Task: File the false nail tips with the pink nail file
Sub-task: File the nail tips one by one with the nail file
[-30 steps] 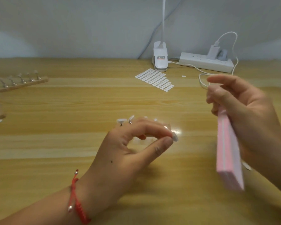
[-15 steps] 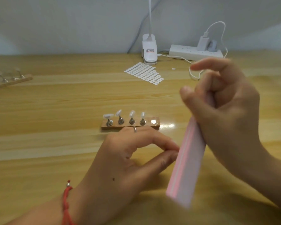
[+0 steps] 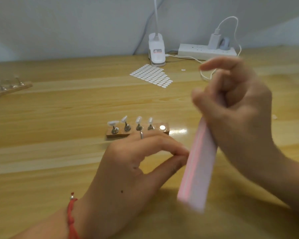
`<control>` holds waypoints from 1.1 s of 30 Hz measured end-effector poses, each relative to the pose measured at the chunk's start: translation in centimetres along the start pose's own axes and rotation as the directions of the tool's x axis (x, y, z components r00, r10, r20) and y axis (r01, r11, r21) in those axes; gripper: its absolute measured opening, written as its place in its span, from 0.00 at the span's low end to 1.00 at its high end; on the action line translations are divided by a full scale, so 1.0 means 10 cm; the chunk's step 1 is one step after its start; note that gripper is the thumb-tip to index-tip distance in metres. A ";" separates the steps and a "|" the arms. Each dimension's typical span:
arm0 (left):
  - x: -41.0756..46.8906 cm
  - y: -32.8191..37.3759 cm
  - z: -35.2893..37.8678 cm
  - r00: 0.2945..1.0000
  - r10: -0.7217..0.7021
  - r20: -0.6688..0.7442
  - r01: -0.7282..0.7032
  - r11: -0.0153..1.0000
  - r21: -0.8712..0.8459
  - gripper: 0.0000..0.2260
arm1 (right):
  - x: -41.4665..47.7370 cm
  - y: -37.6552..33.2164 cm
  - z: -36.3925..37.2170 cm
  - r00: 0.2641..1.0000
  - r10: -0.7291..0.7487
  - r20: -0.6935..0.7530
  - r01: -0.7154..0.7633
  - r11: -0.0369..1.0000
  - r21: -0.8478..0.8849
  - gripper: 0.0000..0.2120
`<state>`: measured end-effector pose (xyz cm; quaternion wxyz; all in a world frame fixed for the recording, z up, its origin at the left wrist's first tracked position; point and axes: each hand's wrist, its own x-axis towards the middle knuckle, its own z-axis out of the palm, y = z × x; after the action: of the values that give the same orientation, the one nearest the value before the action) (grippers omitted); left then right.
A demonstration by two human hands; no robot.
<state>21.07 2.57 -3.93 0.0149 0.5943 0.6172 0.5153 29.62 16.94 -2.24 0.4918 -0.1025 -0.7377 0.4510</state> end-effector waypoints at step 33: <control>-0.04 -0.03 -0.01 0.953 -0.300 0.041 0.302 0.934 -0.188 0.07 | -0.01 0.03 0.00 0.997 0.023 -0.075 -0.026 0.999 -0.035 0.17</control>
<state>20.95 2.29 -4.33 0.1546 0.4915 0.6482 0.5607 29.59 17.00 -2.53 0.5113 -0.1373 -0.7256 0.4395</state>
